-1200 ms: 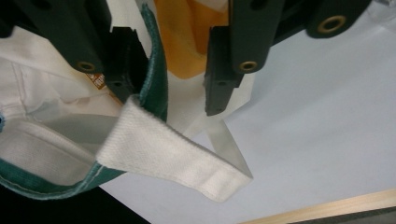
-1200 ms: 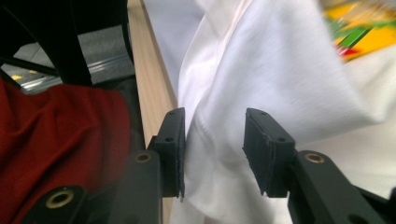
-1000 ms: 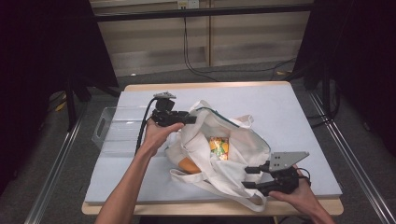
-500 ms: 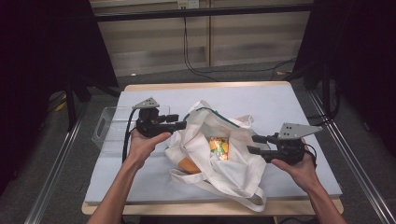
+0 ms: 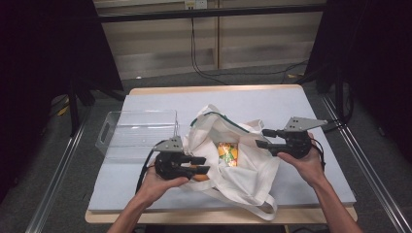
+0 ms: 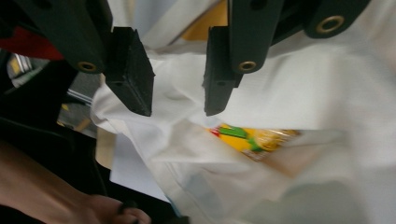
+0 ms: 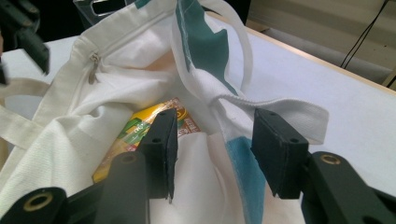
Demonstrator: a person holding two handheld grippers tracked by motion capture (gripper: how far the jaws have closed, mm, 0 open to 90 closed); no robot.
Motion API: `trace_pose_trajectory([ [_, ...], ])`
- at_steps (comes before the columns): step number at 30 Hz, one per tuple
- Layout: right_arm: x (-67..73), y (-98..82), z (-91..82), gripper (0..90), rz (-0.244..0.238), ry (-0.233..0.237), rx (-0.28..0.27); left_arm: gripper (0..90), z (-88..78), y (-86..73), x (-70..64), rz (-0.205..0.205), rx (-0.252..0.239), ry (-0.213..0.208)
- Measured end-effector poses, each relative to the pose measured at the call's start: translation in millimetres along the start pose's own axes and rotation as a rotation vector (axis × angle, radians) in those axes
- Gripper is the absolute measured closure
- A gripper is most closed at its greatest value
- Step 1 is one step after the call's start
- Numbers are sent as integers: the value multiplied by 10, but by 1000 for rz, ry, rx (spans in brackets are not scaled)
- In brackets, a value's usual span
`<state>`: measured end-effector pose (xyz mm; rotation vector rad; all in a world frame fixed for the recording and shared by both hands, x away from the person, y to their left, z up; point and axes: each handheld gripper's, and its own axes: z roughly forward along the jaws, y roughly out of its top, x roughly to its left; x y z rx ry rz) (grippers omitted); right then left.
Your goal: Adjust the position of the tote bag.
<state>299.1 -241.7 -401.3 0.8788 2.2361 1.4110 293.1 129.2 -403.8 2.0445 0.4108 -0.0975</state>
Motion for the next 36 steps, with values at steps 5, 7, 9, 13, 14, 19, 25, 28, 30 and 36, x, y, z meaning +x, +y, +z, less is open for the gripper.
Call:
trace_pose_trajectory([
  [5,-44,40,124,626,-15,-21,45,560,222,-22,-206,62,75,-77],
  [7,-65,53,144,653,-14,-19,46,547,293,-42,-251,79,101,-90],
  [9,-109,83,174,714,-3,-18,43,538,345,-65,-246,88,125,-100],
  [13,-252,163,216,791,25,-28,31,474,455,-135,-254,127,154,-113],
  [14,-291,173,227,794,40,-34,28,458,471,-142,-256,135,161,-116],
  [19,-438,194,292,800,72,-61,35,440,518,-174,-244,146,179,-110],
  [25,-635,97,463,802,127,-89,63,430,564,-269,-253,161,210,-111],
  [28,-724,3,534,802,157,-122,81,414,568,-317,-214,151,183,-140],
  [30,-764,-47,563,802,167,-129,93,415,580,-340,-206,151,177,-135],
  [36,-820,-147,663,802,196,-137,109,473,633,-369,-195,202,218,-90],
])
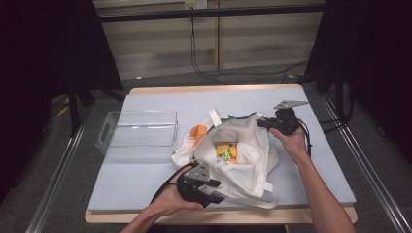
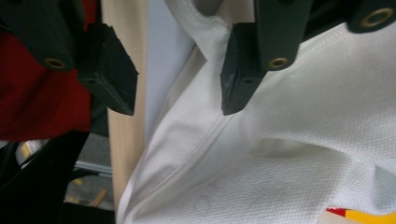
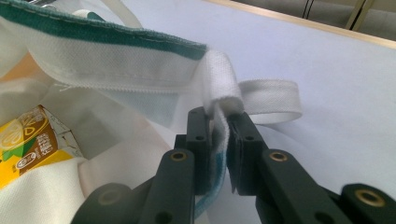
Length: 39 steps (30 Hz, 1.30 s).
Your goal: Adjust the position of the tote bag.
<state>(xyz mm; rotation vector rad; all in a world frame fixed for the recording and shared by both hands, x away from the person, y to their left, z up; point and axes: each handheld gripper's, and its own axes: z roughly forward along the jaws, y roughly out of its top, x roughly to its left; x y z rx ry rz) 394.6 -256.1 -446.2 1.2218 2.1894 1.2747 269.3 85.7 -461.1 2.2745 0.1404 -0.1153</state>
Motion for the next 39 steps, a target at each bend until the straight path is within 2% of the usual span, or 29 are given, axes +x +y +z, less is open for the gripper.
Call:
trace_pose_trajectory([
  [1,11,-5,13,801,-1,0,0,519,10,-9,4,3,-7,21],
  [2,36,-7,28,801,-5,3,-3,596,30,-29,19,19,15,43],
  [3,36,-7,28,801,-5,3,-3,609,30,-29,19,19,15,43],
  [4,46,-8,26,801,-9,4,-6,608,77,-56,17,13,19,53],
  [6,45,-8,22,801,-11,5,-8,608,92,-62,12,19,22,44],
  [7,51,-7,8,800,-10,4,-6,563,123,-59,-20,38,28,35],
  [9,56,-6,0,801,-10,6,-7,500,128,-55,-40,36,39,35],
  [10,57,-5,-8,800,-15,5,-13,500,162,-53,-60,48,48,56],
  [11,58,-5,-8,800,-15,6,-14,510,162,-53,-60,48,48,56],
  [12,61,-4,-8,800,-16,5,-13,562,169,-51,-61,53,46,75],
  [13,61,-4,-7,800,-18,6,-16,576,174,-52,-52,54,42,83],
  [14,65,-4,-8,800,-16,7,-16,599,170,-50,-56,72,52,104],
  [17,72,-2,-13,800,-16,6,-14,648,172,-46,-59,66,55,110],
  [18,75,2,-17,800,-16,6,-13,683,172,-47,-52,52,49,106],
  [20,75,3,-23,800,-16,6,-14,863,158,-69,41,-4,33,72],
  [21,75,3,-23,800,-16,6,-14,900,158,-69,41,-4,33,72],
  [23,75,4,-29,800,-23,7,-19,900,148,-86,100,-51,21,34],
  [24,78,4,-39,800,-22,8,-20,900,142,-80,98,-73,18,33],
  [27,66,1,-61,795,-20,12,-26,900,91,-47,76,-70,-1,13],
  [28,64,0,-70,788,-16,11,-27,900,11,2,48,-70,-32,-6],
  [29,64,0,-70,788,-16,11,-27,900,11,2,48,-70,-32,-6],
  [30,59,-1,-95,725,-15,14,-32,900,-65,49,13,-73,-70,-13],
  [31,54,1,-107,702,-18,15,-35,900,-116,81,-11,-83,-103,-14],
  [32,56,8,-131,674,-17,20,-36,865,-157,109,-14,-74,-121,5],
  [33,56,8,-131,674,-17,20,-36,803,-157,109,-14,-74,-121,5],
  [34,60,34,-173,592,-23,21,-51,734,-227,165,4,-92,-155,31],
  [35,76,50,-199,574,-22,24,-51,662,-257,195,20,-97,-169,33],
  [38,127,107,-261,488,-54,20,-69,616,-309,283,71,-107,-222,45],
  [39,127,107,-261,488,-54,20,-69,581,-309,283,71,-107,-222,45],
])
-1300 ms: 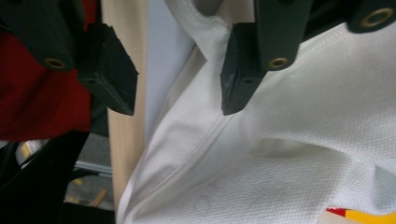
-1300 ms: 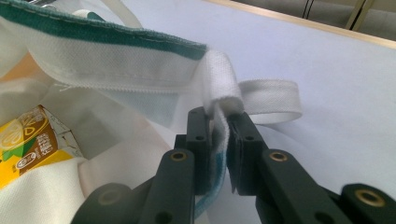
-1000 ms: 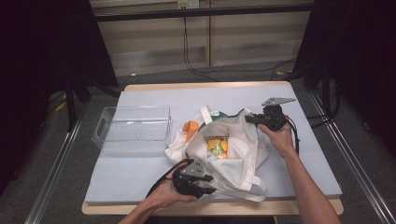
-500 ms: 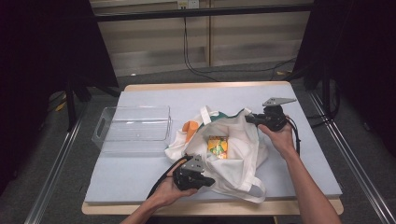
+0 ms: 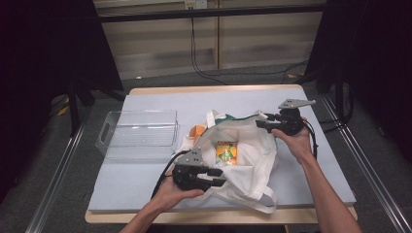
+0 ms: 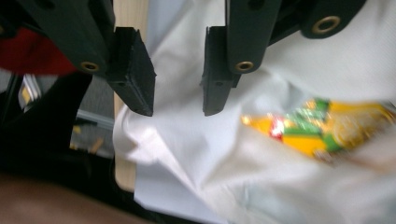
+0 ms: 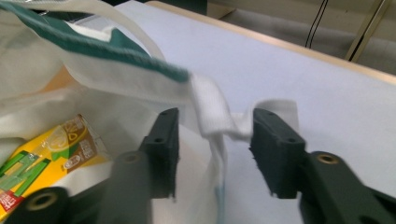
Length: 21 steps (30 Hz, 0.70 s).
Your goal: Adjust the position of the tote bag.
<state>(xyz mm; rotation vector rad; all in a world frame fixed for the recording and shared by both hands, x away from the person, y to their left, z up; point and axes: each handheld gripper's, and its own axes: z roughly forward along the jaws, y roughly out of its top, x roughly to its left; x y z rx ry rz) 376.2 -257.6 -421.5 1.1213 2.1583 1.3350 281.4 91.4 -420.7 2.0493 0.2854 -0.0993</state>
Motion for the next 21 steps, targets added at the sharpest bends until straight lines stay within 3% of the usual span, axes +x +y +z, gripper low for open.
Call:
trace_pose_trajectory([
  [4,40,144,-23,402,-25,4,-20,497,105,118,32,6,12,6],
  [5,78,237,1,401,-52,32,-22,484,186,174,48,22,24,19],
  [8,144,296,50,386,-83,60,-11,455,257,196,94,9,35,2],
  [9,214,315,103,350,-110,82,4,454,342,189,112,16,73,8],
  [10,214,315,103,350,-110,82,4,456,342,189,112,16,73,8],
  [11,258,314,146,351,-134,100,20,479,446,152,137,20,137,27],
  [13,279,323,168,362,-135,105,24,600,478,128,145,15,128,20],
  [14,279,323,168,362,-135,105,24,600,505,111,136,1,113,10],
  [16,293,345,185,412,-150,115,20,688,541,81,136,-3,123,27],
  [17,297,363,226,508,-159,132,34,800,553,29,193,-37,130,-7],
  [18,297,363,226,508,-159,132,34,841,553,29,193,-37,130,-7],
  [19,291,376,291,652,-165,116,64,856,571,-36,201,-50,165,-12],
  [21,259,381,371,772,-145,117,80,869,572,-91,189,-50,202,-15],
])
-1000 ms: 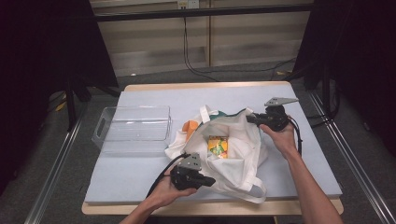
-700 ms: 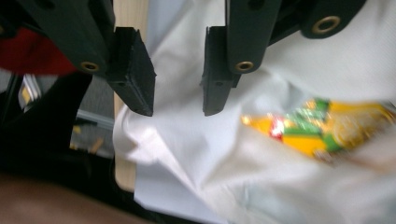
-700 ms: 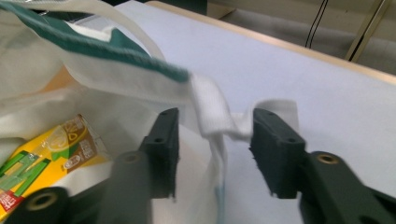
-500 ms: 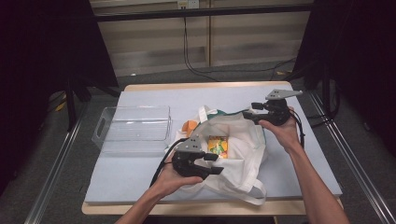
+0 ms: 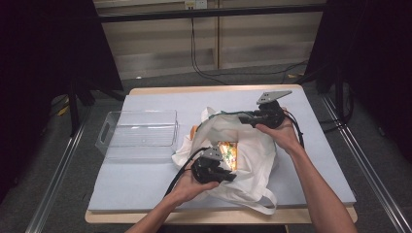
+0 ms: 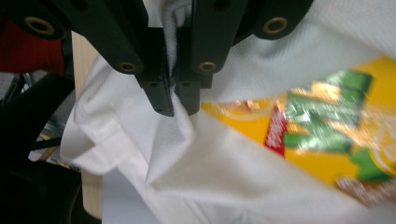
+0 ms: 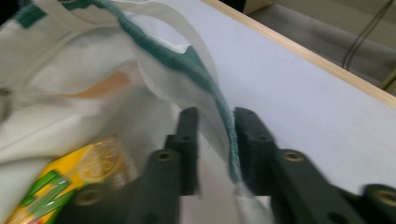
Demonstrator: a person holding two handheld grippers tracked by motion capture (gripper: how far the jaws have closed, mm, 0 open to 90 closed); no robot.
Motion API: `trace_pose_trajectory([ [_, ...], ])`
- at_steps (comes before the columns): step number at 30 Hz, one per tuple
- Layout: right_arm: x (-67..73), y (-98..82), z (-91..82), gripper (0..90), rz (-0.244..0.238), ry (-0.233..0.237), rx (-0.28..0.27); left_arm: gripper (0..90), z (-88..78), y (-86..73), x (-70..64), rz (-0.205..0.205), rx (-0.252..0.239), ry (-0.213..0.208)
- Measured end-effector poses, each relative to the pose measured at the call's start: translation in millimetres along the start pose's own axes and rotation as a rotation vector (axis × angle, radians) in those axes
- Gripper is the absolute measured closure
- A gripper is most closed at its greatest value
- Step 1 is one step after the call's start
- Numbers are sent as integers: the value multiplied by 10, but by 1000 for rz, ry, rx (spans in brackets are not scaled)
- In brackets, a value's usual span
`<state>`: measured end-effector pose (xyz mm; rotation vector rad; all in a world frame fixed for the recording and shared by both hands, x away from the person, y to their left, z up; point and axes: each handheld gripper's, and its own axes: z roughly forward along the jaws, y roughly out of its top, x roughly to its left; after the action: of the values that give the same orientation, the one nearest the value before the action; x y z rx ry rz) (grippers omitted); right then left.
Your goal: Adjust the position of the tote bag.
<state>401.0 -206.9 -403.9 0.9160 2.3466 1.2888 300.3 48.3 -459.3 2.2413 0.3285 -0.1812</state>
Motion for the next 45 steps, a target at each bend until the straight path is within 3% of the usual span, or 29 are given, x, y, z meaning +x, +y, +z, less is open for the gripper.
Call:
trace_pose_trajectory([
  [1,0,0,0,772,0,0,0,873,0,0,0,0,0,0],
  [2,-57,6,80,849,18,-18,16,876,4,-63,-11,-21,2,-18],
  [5,-166,-5,190,858,85,-50,26,883,-15,-104,-13,-11,16,-29],
  [7,-240,-16,248,863,125,-80,24,886,-41,-119,-50,15,50,-15],
  [8,-272,-25,277,863,139,-88,27,887,-35,-125,-59,16,43,-17],
  [11,-319,-48,330,864,154,-117,43,888,-47,-139,-79,20,50,-10],
  [12,-359,-86,375,864,163,-137,57,889,-76,-138,-90,28,81,0],
  [13,-381,-111,391,864,170,-143,62,889,-76,-138,-90,28,81,0],
  [14,-404,-138,403,864,181,-154,70,889,-62,-166,-96,18,43,-22],
  [17,-443,-200,430,864,196,-163,80,888,-91,-161,-79,30,62,-28],
  [18,-444,-253,445,862,205,-166,75,886,-99,-171,-62,22,39,-36],
  [21,-431,-269,430,856,203,-151,52,823,-126,-181,-64,3,6,-42],
  [22,-413,-244,379,801,200,-138,32,770,-186,-170,-60,1,-34,-51],
  [23,-398,-227,353,763,192,-128,27,737,-223,-162,-64,1,-42,-50],
  [28,-275,-185,224,570,151,-111,-5,691,-335,-158,-32,-20,-101,-47],
  [29,-275,-185,224,570,151,-111,-5,686,-335,-158,-32,-20,-101,-47],
  [30,-239,-208,162,525,159,-107,-22,672,-408,-148,-12,-34,-135,-39],
  [32,-218,-242,113,482,163,-80,-25,658,-501,-135,9,-36,-153,-18],
  [36,-154,-280,-10,415,166,-74,-55,676,-696,-118,78,-53,-205,23],
  [37,-154,-280,-10,415,166,-74,-55,683,-696,-118,78,-53,-205,23],
  [38,-91,-281,-71,388,155,-83,-56,684,-793,-128,109,-58,-230,57],
  [40,-23,-296,-138,364,152,-106,-67,682,-886,-143,143,-68,-258,76],
  [45,121,-343,-277,328,125,-105,-84,632,-1067,-182,201,-86,-288,138],
])
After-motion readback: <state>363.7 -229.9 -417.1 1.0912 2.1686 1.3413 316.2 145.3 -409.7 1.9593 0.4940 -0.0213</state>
